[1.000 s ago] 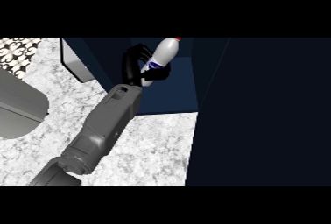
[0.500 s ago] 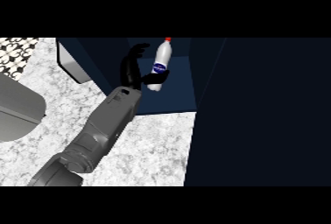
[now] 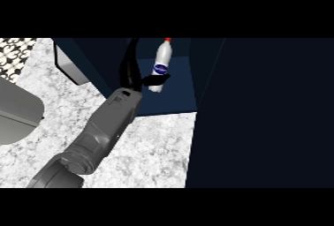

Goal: Pick up the bottled water, place it into the cabinet and close the cabinet

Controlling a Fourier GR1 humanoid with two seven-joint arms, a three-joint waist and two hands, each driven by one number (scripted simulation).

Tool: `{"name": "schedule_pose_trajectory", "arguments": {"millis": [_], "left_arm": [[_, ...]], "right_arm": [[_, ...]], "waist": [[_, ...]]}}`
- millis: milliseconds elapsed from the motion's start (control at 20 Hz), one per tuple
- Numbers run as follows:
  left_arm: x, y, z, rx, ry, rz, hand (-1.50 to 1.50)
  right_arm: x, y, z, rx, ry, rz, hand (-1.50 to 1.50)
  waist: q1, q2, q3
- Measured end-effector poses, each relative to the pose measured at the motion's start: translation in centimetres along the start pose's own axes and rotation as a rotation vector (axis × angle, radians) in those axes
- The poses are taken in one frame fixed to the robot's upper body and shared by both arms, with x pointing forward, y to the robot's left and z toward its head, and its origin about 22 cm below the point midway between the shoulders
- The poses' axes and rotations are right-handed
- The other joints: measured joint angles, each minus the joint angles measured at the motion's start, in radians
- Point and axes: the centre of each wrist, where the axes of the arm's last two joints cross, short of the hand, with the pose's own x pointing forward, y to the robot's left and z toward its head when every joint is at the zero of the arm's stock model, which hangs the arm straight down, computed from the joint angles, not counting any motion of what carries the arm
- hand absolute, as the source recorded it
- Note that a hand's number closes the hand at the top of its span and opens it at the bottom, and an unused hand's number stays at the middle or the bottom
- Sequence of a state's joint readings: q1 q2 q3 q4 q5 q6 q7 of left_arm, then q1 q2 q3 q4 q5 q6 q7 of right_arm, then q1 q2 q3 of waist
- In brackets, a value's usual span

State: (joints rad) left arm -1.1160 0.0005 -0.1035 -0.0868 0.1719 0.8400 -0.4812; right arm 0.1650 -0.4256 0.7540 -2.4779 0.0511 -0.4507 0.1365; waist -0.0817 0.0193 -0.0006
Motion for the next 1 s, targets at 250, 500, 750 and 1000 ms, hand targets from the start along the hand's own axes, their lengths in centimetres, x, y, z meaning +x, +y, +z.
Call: {"name": "schedule_pose_trajectory", "arguments": {"millis": [250,500,750,1000], "left_arm": [[-0.2,0.0,0.1,-0.029,-0.034,0.056,-1.5],[-0.2,0.2,0.1,-0.069,-0.094,0.216,1.5],[0.4,0.3,-0.1,-0.145,-0.163,0.381,1.5],[0.7,0.3,0.1,-0.226,-0.204,0.511,1.5]], "right_arm": [[-0.1,0.1,0.0,0.0,0.001,-0.006,-1.5],[-0.2,0.2,0.1,-0.005,0.004,-0.014,-1.5],[0.0,0.1,0.0,-0.001,0.016,-0.005,-1.5],[0.0,0.2,0.1,-0.015,0.031,-0.012,-1.5]], "waist": [[0.006,-0.001,0.0],[0.013,-0.002,-0.002],[0.024,-0.006,-0.003],[0.027,-0.01,-0.003]]}}
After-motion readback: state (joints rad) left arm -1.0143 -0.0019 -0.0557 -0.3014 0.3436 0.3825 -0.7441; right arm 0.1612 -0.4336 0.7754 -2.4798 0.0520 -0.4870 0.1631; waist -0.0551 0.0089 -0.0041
